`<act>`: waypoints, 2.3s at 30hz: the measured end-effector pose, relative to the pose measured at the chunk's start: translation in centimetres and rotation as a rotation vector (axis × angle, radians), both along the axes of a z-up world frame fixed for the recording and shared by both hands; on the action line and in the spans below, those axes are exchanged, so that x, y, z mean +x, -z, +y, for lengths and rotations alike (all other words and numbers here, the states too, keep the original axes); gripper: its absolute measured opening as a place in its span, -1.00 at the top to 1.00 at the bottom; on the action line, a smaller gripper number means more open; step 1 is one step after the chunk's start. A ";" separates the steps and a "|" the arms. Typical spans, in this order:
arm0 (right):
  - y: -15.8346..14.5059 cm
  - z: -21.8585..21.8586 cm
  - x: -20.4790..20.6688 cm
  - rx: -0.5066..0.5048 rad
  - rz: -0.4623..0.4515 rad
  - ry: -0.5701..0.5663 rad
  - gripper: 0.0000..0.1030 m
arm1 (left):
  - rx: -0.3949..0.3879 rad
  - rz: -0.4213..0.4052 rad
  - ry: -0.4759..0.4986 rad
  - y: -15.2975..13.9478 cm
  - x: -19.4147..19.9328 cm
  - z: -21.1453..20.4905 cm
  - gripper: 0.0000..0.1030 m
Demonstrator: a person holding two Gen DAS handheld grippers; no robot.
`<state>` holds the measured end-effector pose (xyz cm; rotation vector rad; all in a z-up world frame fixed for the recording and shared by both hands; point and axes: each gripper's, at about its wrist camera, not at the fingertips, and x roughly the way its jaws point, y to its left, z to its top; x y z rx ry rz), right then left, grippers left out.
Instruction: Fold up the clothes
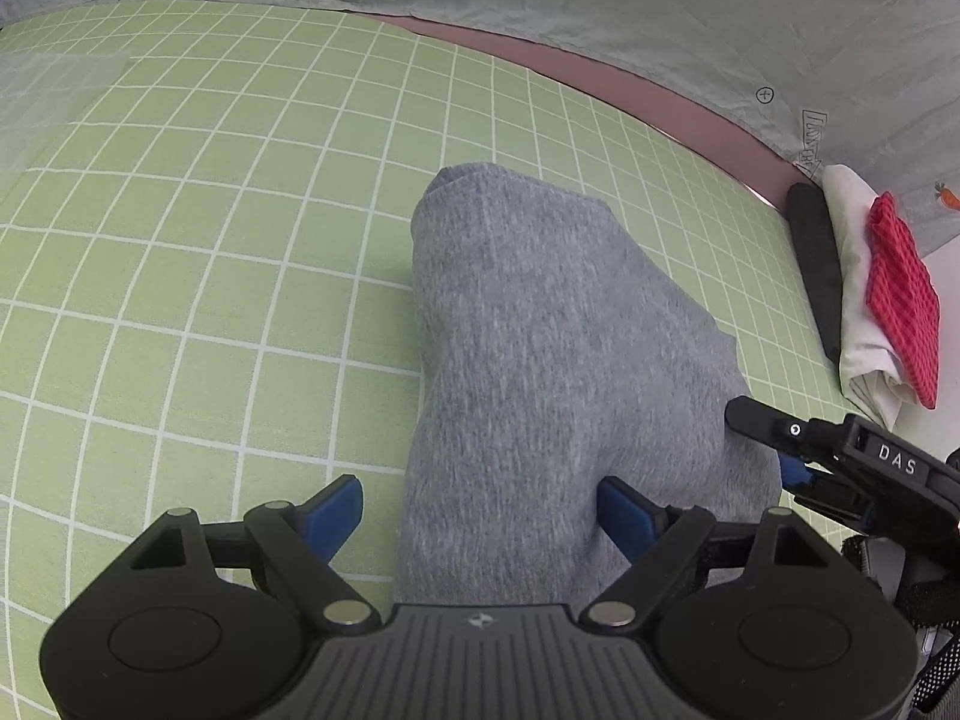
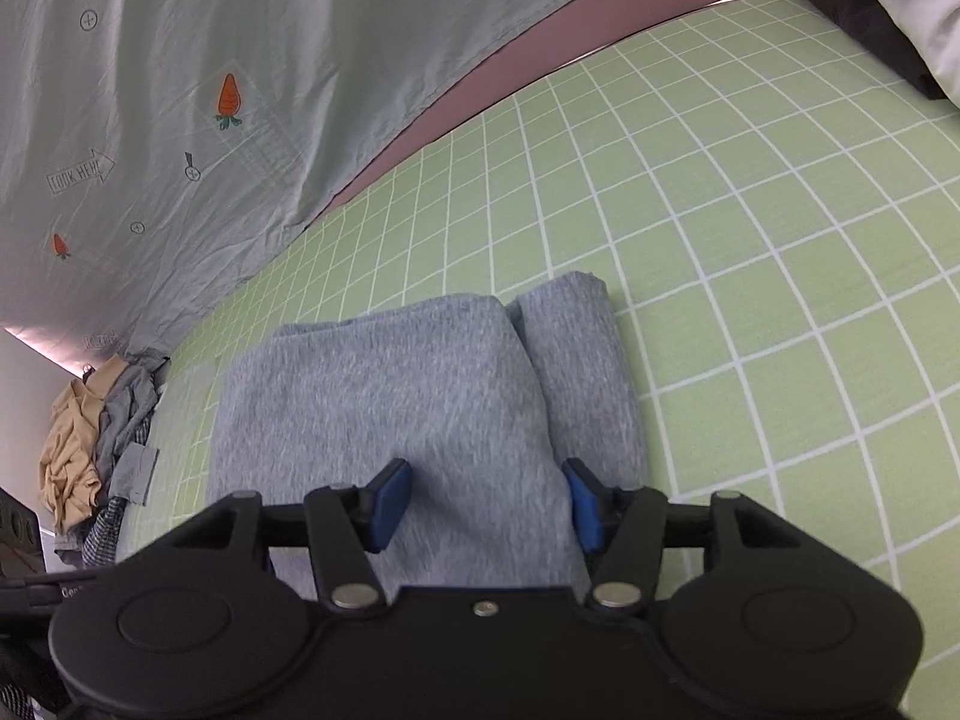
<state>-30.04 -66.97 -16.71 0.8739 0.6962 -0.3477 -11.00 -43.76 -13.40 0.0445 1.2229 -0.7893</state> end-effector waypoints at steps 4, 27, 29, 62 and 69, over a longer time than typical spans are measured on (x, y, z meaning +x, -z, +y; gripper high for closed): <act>0.9 -1.6 1.3 0.089 -0.034 0.024 0.49 | -0.020 -0.038 -0.026 -0.9 0.6 0.2 -0.67; -2.3 5.5 -1.5 -0.191 0.195 0.077 0.00 | 0.011 -0.139 -0.093 -2.9 -2.0 3.1 -0.66; -2.4 7.2 -1.5 -0.233 0.233 0.039 0.00 | 0.028 -0.139 -0.085 -2.6 -2.5 3.5 -0.66; 0.2 5.8 2.8 -0.317 0.302 -0.105 -0.36 | 0.117 -0.070 0.046 0.9 -2.3 -4.3 -0.49; -0.9 7.4 2.7 -0.328 0.258 -0.109 0.53 | 0.066 -0.052 0.107 0.1 -4.1 -4.3 0.40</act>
